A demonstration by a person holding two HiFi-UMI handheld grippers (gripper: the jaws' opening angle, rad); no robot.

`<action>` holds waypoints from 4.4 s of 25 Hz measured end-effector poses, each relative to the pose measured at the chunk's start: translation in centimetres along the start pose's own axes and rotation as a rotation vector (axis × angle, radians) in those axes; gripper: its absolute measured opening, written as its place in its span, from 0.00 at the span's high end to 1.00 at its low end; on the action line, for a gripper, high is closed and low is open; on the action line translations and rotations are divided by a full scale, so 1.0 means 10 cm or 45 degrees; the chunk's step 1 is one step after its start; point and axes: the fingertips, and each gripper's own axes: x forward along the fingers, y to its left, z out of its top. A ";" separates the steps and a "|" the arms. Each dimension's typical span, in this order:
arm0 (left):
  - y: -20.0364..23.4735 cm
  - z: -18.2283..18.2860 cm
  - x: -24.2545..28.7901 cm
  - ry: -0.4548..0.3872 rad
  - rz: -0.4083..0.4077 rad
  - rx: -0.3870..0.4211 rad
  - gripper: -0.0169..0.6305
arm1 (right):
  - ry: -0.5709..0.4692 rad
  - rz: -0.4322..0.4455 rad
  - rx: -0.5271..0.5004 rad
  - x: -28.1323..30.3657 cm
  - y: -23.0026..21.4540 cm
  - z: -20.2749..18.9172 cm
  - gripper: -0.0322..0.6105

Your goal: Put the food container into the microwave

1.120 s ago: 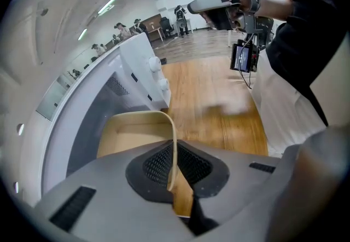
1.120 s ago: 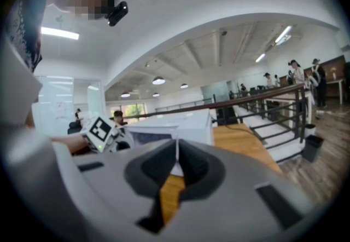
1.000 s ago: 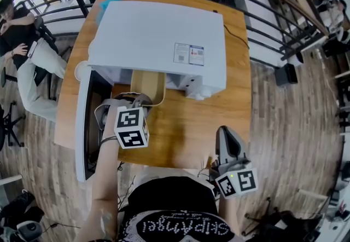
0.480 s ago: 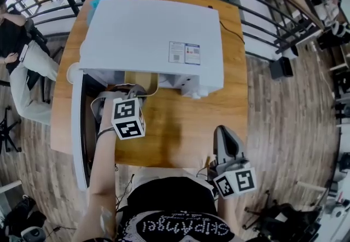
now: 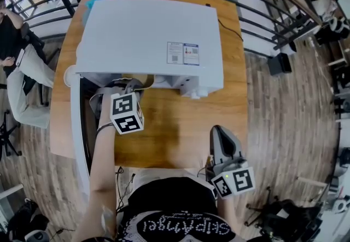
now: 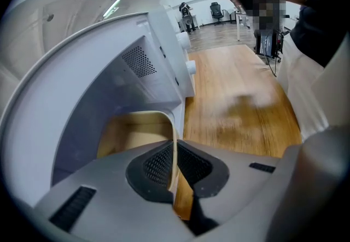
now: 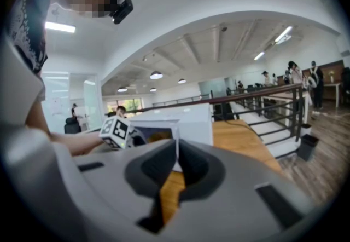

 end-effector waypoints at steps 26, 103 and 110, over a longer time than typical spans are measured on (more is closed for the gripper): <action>0.26 -0.12 0.40 0.040 -0.002 0.018 0.90 | 0.071 -0.015 -0.011 0.13 0.06 -0.10 0.89; 0.36 0.57 -1.69 -0.594 0.850 -0.558 0.93 | -0.093 0.112 -0.085 -0.17 0.02 0.21 0.89; 0.26 0.70 -2.13 -0.875 0.937 -0.842 0.93 | -0.116 0.166 -0.106 -0.21 -0.05 0.22 0.89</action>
